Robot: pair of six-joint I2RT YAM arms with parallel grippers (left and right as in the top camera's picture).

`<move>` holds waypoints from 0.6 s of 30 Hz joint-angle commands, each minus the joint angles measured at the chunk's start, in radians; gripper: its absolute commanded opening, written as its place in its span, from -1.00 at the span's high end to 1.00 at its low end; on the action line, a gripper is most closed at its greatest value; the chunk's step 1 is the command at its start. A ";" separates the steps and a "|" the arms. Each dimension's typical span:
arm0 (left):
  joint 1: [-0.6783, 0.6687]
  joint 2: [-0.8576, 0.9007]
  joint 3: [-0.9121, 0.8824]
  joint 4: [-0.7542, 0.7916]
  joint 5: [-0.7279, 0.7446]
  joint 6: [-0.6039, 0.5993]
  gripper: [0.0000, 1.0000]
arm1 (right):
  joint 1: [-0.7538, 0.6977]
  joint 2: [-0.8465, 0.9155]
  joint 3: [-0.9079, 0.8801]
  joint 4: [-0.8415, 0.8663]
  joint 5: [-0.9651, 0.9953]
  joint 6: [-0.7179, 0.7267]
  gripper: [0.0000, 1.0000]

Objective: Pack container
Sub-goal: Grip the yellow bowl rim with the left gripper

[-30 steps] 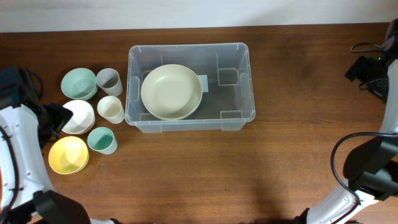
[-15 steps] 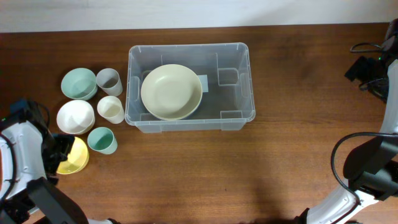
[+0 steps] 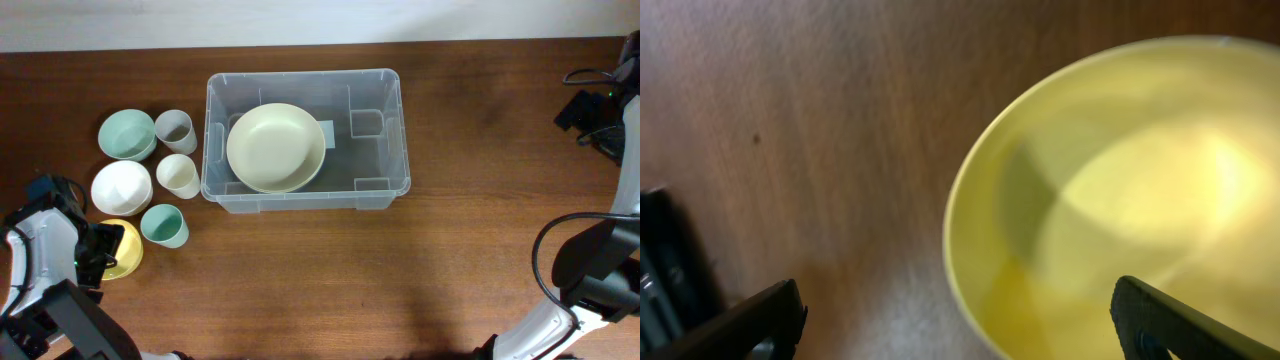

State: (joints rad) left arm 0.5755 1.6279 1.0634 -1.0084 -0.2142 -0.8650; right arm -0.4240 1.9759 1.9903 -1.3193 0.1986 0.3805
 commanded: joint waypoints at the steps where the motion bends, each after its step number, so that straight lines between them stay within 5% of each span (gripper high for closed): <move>1: 0.006 0.008 -0.012 0.024 -0.010 -0.017 -1.00 | -0.002 0.010 -0.006 0.000 0.016 -0.007 -0.98; 18: 0.006 0.077 -0.101 0.156 0.003 -0.017 -0.99 | -0.002 0.010 -0.006 0.000 0.016 -0.006 -0.98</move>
State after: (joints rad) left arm 0.5755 1.6882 0.9886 -0.8707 -0.2138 -0.8680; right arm -0.4240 1.9759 1.9903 -1.3193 0.1986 0.3805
